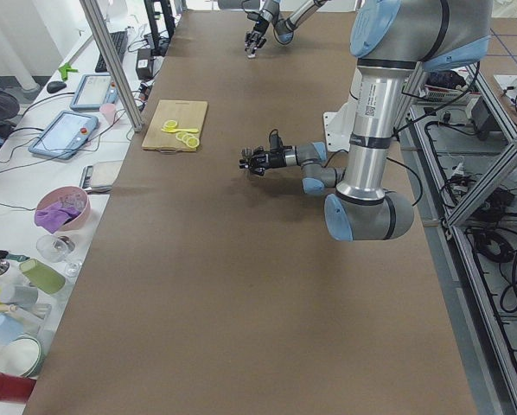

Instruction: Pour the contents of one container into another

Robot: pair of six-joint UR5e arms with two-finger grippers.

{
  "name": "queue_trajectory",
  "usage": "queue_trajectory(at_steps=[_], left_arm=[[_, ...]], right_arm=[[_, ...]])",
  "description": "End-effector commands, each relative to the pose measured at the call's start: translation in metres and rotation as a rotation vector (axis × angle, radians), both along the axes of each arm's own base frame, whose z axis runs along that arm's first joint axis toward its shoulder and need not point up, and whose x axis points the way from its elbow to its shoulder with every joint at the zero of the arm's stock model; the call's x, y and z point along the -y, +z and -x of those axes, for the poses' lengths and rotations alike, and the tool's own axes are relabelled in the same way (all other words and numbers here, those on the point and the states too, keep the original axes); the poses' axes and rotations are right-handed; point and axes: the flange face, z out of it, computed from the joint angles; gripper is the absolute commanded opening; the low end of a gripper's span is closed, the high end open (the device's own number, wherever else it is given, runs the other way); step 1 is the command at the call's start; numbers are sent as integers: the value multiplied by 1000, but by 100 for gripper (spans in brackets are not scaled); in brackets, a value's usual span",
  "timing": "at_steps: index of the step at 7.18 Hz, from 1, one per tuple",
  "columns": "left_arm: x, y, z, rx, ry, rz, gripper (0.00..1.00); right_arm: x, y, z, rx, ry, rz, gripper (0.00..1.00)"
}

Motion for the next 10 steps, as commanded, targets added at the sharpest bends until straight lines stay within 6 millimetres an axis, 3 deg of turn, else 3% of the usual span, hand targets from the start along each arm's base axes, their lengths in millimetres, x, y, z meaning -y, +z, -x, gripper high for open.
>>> queue_trajectory(at_steps=[1, 3, 5, 7, 8, 9, 10], left_arm=[[-1, -27, 1, -7, 10, -16, 0], [15, -59, -1, 29, 3, -40, 0], [61, -90, 10, 49, 17, -37, 0], [97, -116, 7, 53, 18, -30, 0], [122, -125, -1, 64, 25, -13, 0], [135, -134, -16, 72, 22, -7, 0], [141, -150, -32, 78, 37, -8, 0]], right_arm=[[24, -36, 13, 23, 4, 43, 0], [62, -90, 35, -8, 3, 99, 0], [110, -146, 62, -19, 9, 161, 0], [139, -214, 109, -53, 22, 206, 0], [136, -251, 134, -79, 29, 229, 0], [127, -272, 155, -97, 40, 233, 0], [129, -295, 160, -101, 41, 238, 0]])
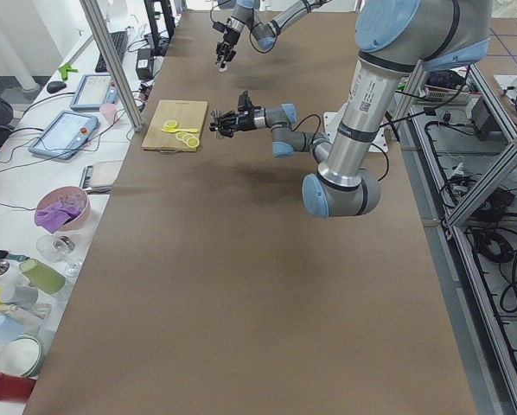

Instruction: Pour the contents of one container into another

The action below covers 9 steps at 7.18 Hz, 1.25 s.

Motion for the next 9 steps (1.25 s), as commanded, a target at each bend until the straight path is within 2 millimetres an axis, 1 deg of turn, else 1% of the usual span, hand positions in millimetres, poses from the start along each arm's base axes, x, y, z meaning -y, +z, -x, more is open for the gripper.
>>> queue_trajectory(at_steps=[1, 2, 3, 4, 5, 6, 7, 8, 9], left_arm=[[18, -33, -32, 23, 11, 9, 0], [19, -44, -45, 45, 17, 19, 0], [17, -60, -55, 75, 24, 30, 0], [17, -79, -64, 111, 27, 43, 0], [17, -94, -69, 142, 28, 55, 0], [17, -102, -73, 194, 36, 61, 0], [17, -119, -74, 241, 51, 42, 0], [16, -125, -76, 304, 66, 27, 0], [13, -127, -81, 343, 75, 25, 0]], right_arm=[[4, -60, 20, -18, 9, 42, 0], [6, -78, 29, -29, 17, 45, 0], [5, -86, 41, -28, 13, 39, 0], [10, -110, 48, -40, 5, 54, 0], [5, -131, 50, -58, -4, 77, 0], [-1, -148, 47, -74, -9, 87, 0], [-5, -156, 47, -79, -14, 85, 0], [-8, -161, 46, -81, -16, 85, 0], [-10, -164, 46, -80, -24, 82, 0]])
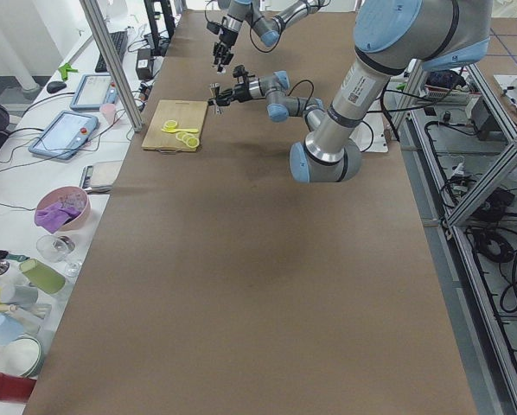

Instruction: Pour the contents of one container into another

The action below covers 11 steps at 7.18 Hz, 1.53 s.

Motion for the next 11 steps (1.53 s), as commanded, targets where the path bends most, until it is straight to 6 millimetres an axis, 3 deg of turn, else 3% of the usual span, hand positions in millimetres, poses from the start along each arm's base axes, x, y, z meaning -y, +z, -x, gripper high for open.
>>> queue_trajectory(at_steps=[1, 2, 4, 6, 8, 11], left_arm=[[-2, -16, -8, 80, 19, 0, 0], [-1, -25, -11, 102, 19, 8, 0], [4, -22, -20, 128, 18, 18, 0], [5, -31, -25, 185, 33, 6, 0], [7, -35, -30, 193, 36, 8, 0], [7, -40, -33, 191, 37, 7, 0]], right_arm=[[-11, -20, -2, -14, -3, 2, 0], [-17, -26, 1, -19, -8, 1, 0], [-24, -36, -5, -3, -8, -17, 0], [-29, -29, -11, -7, -6, -16, 0], [-28, -28, -20, -7, -3, -15, 0], [-23, -45, -31, -3, -5, -55, 0]])
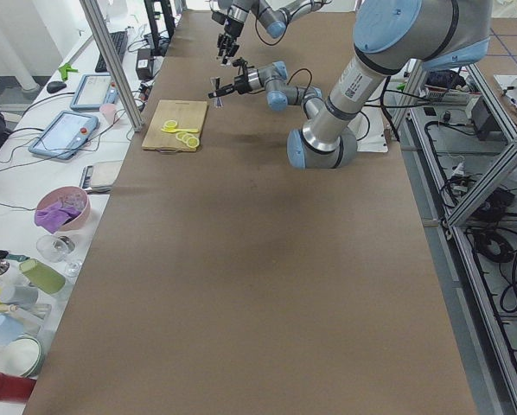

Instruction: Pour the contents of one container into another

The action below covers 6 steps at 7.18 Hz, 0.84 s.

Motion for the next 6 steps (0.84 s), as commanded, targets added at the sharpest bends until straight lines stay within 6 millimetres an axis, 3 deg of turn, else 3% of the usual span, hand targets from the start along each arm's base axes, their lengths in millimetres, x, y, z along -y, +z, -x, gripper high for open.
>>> queue_trajectory(at_steps=[1, 2, 6], left_arm=[[0, -3, -2, -2, 0, 0, 0], [0, -3, -1, -4, 0, -1, 0], [0, -4, -1, -5, 0, -1, 0]], right_arm=[[-2, -24, -2, -7, -2, -6, 0], [1, -40, -1, -10, 6, -10, 0], [8, -53, 4, -110, -55, -124, 0]])
